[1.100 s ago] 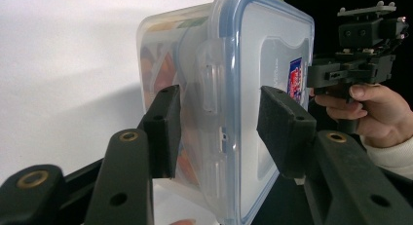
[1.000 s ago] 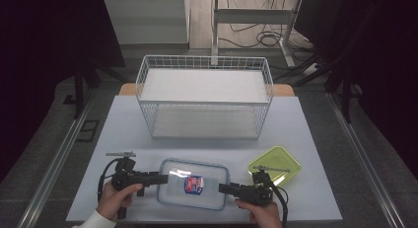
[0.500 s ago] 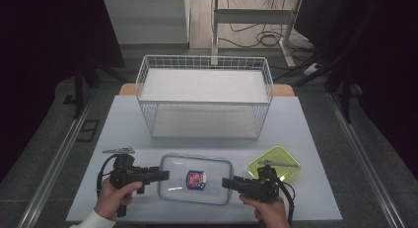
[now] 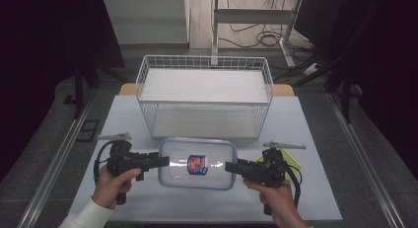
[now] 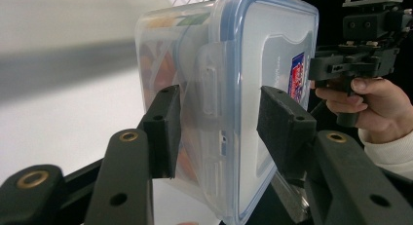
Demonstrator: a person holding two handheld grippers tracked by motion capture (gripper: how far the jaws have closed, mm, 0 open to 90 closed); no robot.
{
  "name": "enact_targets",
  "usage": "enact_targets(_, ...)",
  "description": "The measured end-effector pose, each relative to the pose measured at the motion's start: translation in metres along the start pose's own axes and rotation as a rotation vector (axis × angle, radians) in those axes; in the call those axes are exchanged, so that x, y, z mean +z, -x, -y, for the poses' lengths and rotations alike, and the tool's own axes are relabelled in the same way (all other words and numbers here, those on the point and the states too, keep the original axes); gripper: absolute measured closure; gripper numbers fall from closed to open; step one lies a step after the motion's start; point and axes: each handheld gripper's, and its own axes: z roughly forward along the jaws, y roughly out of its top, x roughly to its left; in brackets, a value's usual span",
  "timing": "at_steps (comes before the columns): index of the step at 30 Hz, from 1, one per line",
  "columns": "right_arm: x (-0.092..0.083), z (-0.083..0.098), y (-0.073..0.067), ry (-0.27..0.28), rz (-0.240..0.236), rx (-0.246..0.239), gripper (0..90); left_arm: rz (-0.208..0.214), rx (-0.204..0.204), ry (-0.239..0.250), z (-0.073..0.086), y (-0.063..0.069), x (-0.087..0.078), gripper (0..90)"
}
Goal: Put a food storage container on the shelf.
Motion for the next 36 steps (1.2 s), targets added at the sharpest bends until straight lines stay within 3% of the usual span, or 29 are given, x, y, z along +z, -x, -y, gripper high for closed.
enact_targets(3, -0.008, -0.021, -0.009, 0.019, 0.007, -0.040, 50.7, 0.003, 0.016, 0.024, -0.017, 0.007, -0.004, 52.0)
enact_targets(14, -0.019, -0.063, -0.015, 0.044, 0.007, -0.106, 50.7, 0.000, 0.039, 0.064, -0.052, 0.016, -0.006, 52.0)
enact_targets(26, -0.022, -0.102, -0.016, 0.058, 0.003, -0.123, 50.7, -0.002, 0.046, 0.094, -0.089, 0.017, -0.006, 52.0)
enact_targets(36, -0.019, -0.145, -0.019, 0.067, 0.003, -0.141, 50.4, -0.011, 0.055, 0.116, -0.125, 0.014, -0.011, 52.1)
